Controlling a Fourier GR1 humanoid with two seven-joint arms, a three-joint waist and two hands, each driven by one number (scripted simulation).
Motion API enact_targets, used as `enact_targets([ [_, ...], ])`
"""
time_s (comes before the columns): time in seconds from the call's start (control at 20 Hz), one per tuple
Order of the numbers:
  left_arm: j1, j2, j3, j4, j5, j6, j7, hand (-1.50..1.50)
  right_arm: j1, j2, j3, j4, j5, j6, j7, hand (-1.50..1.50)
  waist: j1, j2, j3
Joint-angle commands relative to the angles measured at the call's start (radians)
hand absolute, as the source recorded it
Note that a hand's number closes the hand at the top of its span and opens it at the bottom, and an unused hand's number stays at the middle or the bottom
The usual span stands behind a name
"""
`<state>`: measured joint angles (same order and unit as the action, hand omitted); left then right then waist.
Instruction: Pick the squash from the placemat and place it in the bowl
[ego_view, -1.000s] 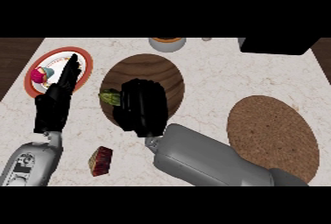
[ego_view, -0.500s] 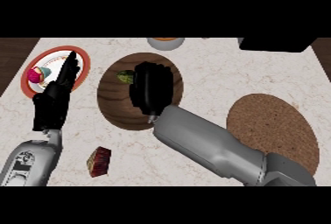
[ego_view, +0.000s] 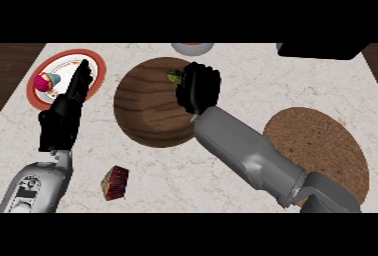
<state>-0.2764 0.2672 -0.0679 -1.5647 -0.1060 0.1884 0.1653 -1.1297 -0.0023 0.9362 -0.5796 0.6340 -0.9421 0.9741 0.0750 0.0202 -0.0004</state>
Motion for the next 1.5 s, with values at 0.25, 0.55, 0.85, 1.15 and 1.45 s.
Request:
enact_targets([
  [0.25,0.005,-0.015,-0.009,-0.025,-0.002,-0.003,-0.014,0.00,0.099,0.002,-0.148,-0.004,-0.255,-0.080,-0.301,-1.50,0.027,0.019,0.003],
  [0.55,-0.001,-0.005,0.009,-0.014,-0.001,-0.007,0.000,0.00,0.151,0.002,-0.251,-0.065,-0.379,-0.139,-0.580,-1.50,0.005,0.012,0.004],
  [0.85,-0.010,0.019,0.040,-0.041,0.004,-0.018,0.064,0.00,0.157,0.002,-0.380,-0.079,-0.518,-0.098,-0.776,-1.50,-0.025,-0.004,0.002],
  [1.15,0.033,-0.004,0.059,0.005,-0.005,-0.003,-0.015,0.00,0.345,-0.058,-0.502,-0.243,-0.648,0.051,-1.024,-1.50,-0.070,-0.016,0.002],
  [1.45,0.033,0.030,0.100,-0.007,0.013,-0.046,0.012,0.00,0.570,-0.046,-0.487,-0.468,-0.670,0.134,-1.134,-1.50,-0.084,-0.023,0.001],
])
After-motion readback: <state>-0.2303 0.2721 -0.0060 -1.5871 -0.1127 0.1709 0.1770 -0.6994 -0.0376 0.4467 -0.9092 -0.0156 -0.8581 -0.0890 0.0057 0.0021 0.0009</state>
